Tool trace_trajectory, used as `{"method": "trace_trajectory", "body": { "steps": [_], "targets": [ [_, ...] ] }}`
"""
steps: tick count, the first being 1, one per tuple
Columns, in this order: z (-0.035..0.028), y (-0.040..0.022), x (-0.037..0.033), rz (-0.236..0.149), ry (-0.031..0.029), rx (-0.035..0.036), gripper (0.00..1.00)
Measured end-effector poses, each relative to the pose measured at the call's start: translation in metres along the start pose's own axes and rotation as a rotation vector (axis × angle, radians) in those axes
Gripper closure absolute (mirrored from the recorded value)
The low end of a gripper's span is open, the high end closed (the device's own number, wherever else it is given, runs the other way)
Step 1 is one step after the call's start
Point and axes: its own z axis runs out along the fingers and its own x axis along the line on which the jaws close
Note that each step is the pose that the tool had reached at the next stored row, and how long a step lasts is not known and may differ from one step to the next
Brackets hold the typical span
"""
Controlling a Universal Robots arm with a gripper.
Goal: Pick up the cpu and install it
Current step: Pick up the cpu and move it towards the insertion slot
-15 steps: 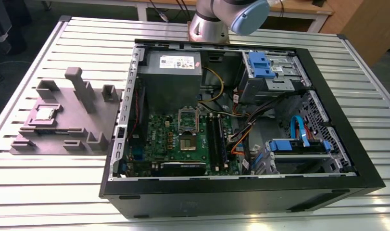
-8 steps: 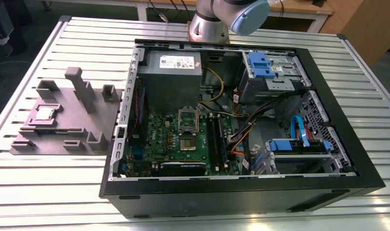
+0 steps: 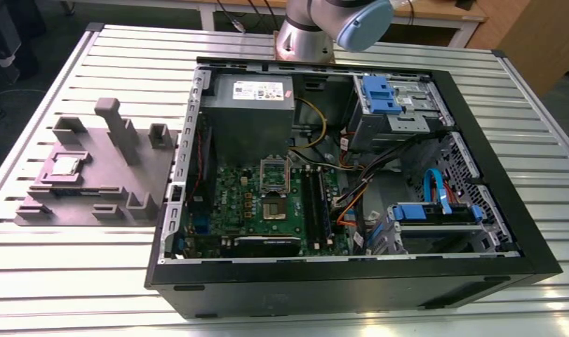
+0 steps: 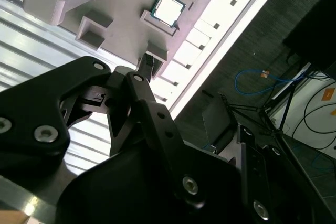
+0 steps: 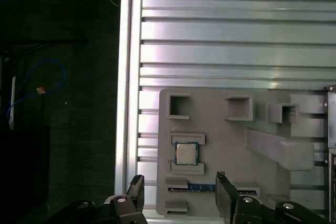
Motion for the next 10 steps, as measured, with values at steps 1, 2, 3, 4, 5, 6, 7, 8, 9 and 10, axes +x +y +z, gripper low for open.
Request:
{"method": "trace_trajectory", "body": {
  "steps": [1,2,3,4,5,6,7,8,9,10],
  "targets": [
    [0.0006,0.0000,0.0000,0.000,-0.0001,-0.0001,0.35],
    [0.0008,0.0000,0.0000,0.000,-0.0001,-0.0001,0.35],
    [0.0009,-0.0001,0.0000,0.000,0.0000,0.0000,0.35],
    [0.0011,-0.0001,0.0000,0.000,-0.0001,-0.0001,0.35],
    [0.0013,-0.0001,0.0000,0.000,0.0000,-0.0001,0.35],
    [0.0014,-0.0001,0.0000,0.000,0.0000,-0.0002,0.35],
    [0.0018,-0.0001,0.0000,0.000,0.0000,-0.0009,0.35],
    [0.0022,-0.0001,-0.0001,0.000,0.0000,-0.0014,0.35],
    [0.0023,-0.0001,-0.0001,0.000,0.0000,-0.0016,0.35],
    [0.0025,-0.0001,0.0000,0.000,0.0000,-0.0020,0.35]
  ]
}}
